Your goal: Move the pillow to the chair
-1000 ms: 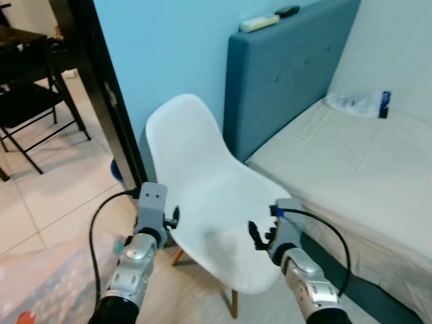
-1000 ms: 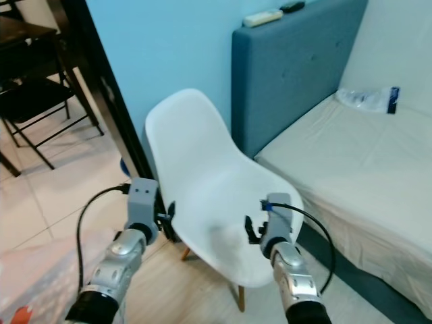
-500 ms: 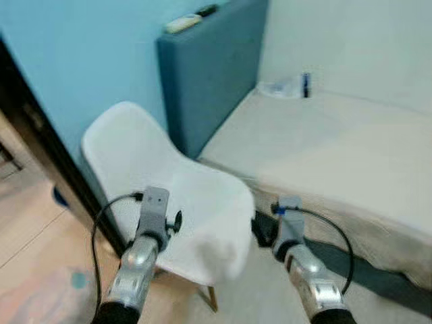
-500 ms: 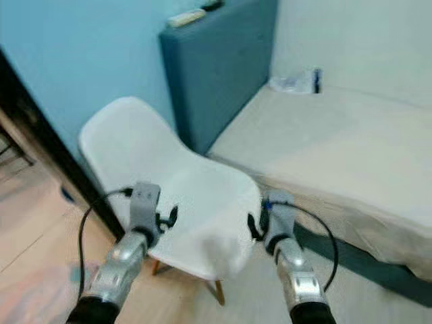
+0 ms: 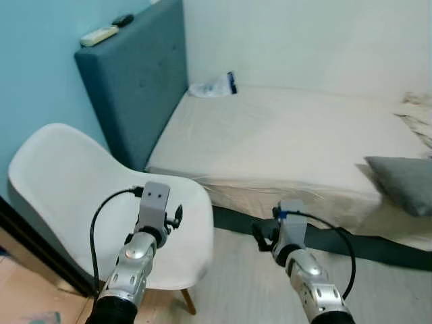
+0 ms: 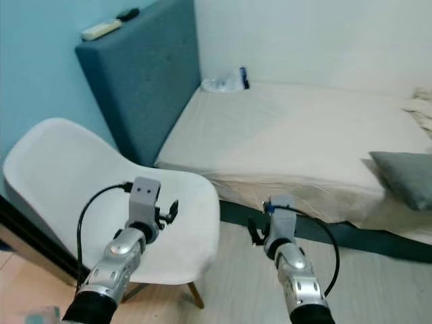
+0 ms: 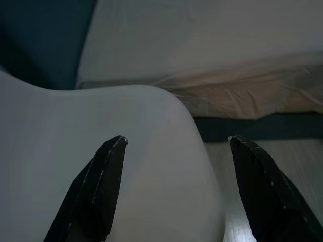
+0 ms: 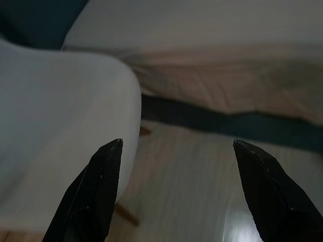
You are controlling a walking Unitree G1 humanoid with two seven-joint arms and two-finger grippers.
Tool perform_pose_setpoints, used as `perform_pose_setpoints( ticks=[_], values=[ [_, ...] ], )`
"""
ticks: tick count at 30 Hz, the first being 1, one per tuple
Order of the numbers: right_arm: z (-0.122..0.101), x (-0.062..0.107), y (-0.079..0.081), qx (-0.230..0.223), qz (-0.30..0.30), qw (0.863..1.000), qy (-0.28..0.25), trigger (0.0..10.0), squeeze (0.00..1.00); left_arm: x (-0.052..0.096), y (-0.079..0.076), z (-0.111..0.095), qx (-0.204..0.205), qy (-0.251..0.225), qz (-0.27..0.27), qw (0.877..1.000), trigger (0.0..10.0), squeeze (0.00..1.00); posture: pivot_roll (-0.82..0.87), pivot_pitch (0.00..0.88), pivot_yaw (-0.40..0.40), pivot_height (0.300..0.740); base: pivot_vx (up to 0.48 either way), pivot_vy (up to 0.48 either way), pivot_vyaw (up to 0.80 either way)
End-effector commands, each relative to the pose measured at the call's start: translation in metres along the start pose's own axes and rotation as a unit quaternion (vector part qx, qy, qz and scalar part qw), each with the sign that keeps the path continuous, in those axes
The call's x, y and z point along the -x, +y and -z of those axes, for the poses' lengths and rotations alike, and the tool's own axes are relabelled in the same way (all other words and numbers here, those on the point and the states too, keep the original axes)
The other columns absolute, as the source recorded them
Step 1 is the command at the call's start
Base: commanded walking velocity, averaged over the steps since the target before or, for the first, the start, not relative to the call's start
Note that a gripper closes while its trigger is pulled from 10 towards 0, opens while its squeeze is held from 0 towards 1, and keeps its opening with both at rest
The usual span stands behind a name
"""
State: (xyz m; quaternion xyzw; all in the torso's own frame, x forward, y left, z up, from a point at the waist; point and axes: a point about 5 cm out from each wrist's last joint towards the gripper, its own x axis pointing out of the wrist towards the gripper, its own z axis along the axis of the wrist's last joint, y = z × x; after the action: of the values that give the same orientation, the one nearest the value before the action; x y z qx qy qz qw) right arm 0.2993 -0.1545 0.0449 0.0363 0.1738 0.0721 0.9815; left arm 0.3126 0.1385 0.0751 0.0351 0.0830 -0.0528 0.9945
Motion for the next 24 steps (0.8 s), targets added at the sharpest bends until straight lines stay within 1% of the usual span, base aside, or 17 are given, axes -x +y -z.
perform_pose_setpoints(
  ticks=[1,2,3,5,7,12,15,16,18,24],
  values=[
    [0.008,0.001,0.001,-0.004,-0.002,1.0,0.014,10.0,0.0,0.004,0.0,0.005,0.009,0.009,0.005,1.0,10.0,0.0,0.05,0.104,0.042,0.717,0.0,0.0,-0.8],
    [0.008,0.0,0.001,-0.018,0.002,1.0,0.014,10.0,0.0,0.005,-0.001,0.005,0.01,0.01,0.009,1.0,10.0,0.0,0.05,0.104,0.042,0.717,0.0,0.0,-0.8],
    [0.007,0.0,-0.001,-0.058,0.017,0.998,0.01,10.0,0.0,0.006,-0.002,0.005,0.011,0.008,0.018,1.0,10.0,0.0,0.06,0.1,0.045,0.717,0.0,0.0,-0.8],
    [0.007,-0.001,-0.001,-0.061,0.018,0.998,0.009,10.0,0.0,0.007,-0.001,0.005,0.011,0.008,0.019,1.0,10.0,0.0,0.06,0.099,0.05,0.717,0.0,0.0,-0.8],
    [0.007,-0.001,0.0,-0.047,0.016,0.999,0.009,10.0,0.0,0.007,0.0,0.005,0.012,0.007,0.019,1.0,10.0,0.0,0.06,0.096,0.056,0.717,0.0,0.0,-0.8],
    [0.006,-0.001,0.008,-0.018,-0.001,1.0,0.003,10.0,0.0,0.006,-0.001,0.002,0.018,-0.002,0.042,0.999,10.0,0.0,0.05,0.093,0.072,0.717,0.0,0.0,-0.8],
    [0.005,0.0,0.01,-0.015,-0.006,1.0,0.0,10.0,0.0,0.006,-0.001,0.002,0.02,-0.002,0.046,0.999,10.0,0.0,0.05,0.096,0.075,0.717,0.0,0.0,-0.8],
    [0.004,-0.001,0.01,-0.014,-0.008,1.0,0.0,10.0,0.0,0.005,-0.001,0.003,0.025,0.001,0.046,0.999,10.0,0.0,0.05,0.094,0.076,0.717,0.0,0.0,-0.8],
    [0.004,-0.001,0.009,-0.014,-0.009,1.0,0.0,10.0,0.0,0.005,-0.002,0.002,0.02,0.002,0.045,0.999,10.0,0.0,0.04,0.092,0.073,0.717,0.0,0.0,-0.8],
    [0.003,-0.002,0.002,0.002,-0.008,1.0,0.002,10.0,0.0,0.003,-0.003,-0.002,0.024,-0.01,0.035,0.999,10.0,0.0,0.03,0.084,0.063,0.717,0.0,0.0,-0.8]
  ],
)
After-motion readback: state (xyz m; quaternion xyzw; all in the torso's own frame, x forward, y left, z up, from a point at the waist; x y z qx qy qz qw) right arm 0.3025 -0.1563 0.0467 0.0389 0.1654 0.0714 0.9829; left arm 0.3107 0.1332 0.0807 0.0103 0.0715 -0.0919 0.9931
